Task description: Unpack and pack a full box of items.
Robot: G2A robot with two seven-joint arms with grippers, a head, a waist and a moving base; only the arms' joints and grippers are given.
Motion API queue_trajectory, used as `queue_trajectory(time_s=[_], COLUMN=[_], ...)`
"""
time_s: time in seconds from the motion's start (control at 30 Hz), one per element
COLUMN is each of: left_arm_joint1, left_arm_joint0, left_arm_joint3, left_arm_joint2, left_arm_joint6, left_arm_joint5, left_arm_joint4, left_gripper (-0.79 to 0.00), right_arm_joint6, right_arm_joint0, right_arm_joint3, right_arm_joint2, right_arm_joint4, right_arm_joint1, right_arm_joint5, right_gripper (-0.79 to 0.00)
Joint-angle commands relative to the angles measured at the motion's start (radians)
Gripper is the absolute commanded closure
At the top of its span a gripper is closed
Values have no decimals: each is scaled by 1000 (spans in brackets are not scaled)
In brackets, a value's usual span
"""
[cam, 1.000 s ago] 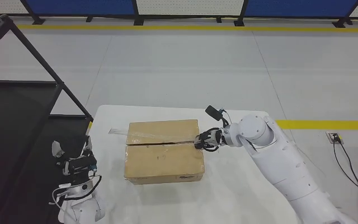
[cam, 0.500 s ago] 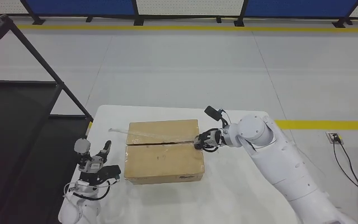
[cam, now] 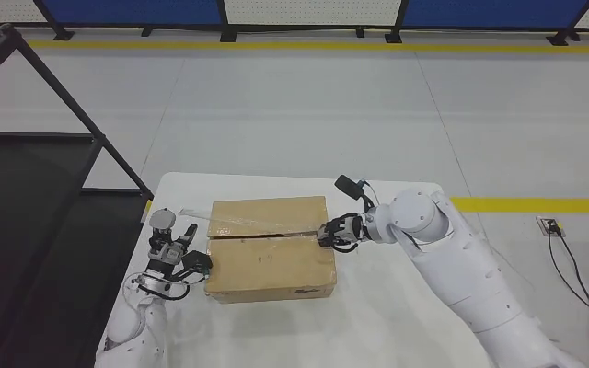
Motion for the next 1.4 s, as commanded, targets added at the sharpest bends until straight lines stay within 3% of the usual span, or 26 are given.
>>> queue_trajectory(time_s=[0.0, 0.1, 0.17, 0.2, 0.33, 0.37, 0.67, 1.1, 1.37], left_arm_joint1=[2, 3, 5, 5, 10, 11, 23, 33, 29], left_arm_joint0=[-16, -38, -48, -53, -64, -65, -37, 133, 195], left_arm_joint3=[21, 46, 59, 64, 73, 74, 25, -198, -245], left_arm_joint2=[12, 28, 37, 42, 53, 55, 59, 53, 86], left_arm_joint6=[-28, -67, -74, -73, -65, -63, -41, -71, -148], left_arm_joint5=[-2, -1, -3, -10, -15, -16, 22, 61, 99], left_arm_joint4=[18, 27, 26, 17, 5, -1, -55, -127, -125], left_gripper=[-705, -560, -388, -366, -108, 0, 0, 0, 0], right_arm_joint6=[0, -2, -3, -2, -4, -4, -27, 31, 76], right_arm_joint0=[-1, -2, -2, -2, -3, -4, -17, -50, -41], right_arm_joint3=[-2, -5, -7, -8, -12, -14, -48, -139, -167], right_arm_joint2=[-1, -1, -1, -2, -3, -3, 6, 72, 53], right_arm_joint4=[-1, -1, -1, -1, -4, -4, -13, -76, -161], right_arm_joint1=[0, 0, 0, 0, 0, 0, 4, 38, 48], right_arm_joint5=[1, 1, 3, 3, 5, 6, -2, 45, 80], right_gripper=[0, 0, 0, 0, 0, 0, 0, 0, 0])
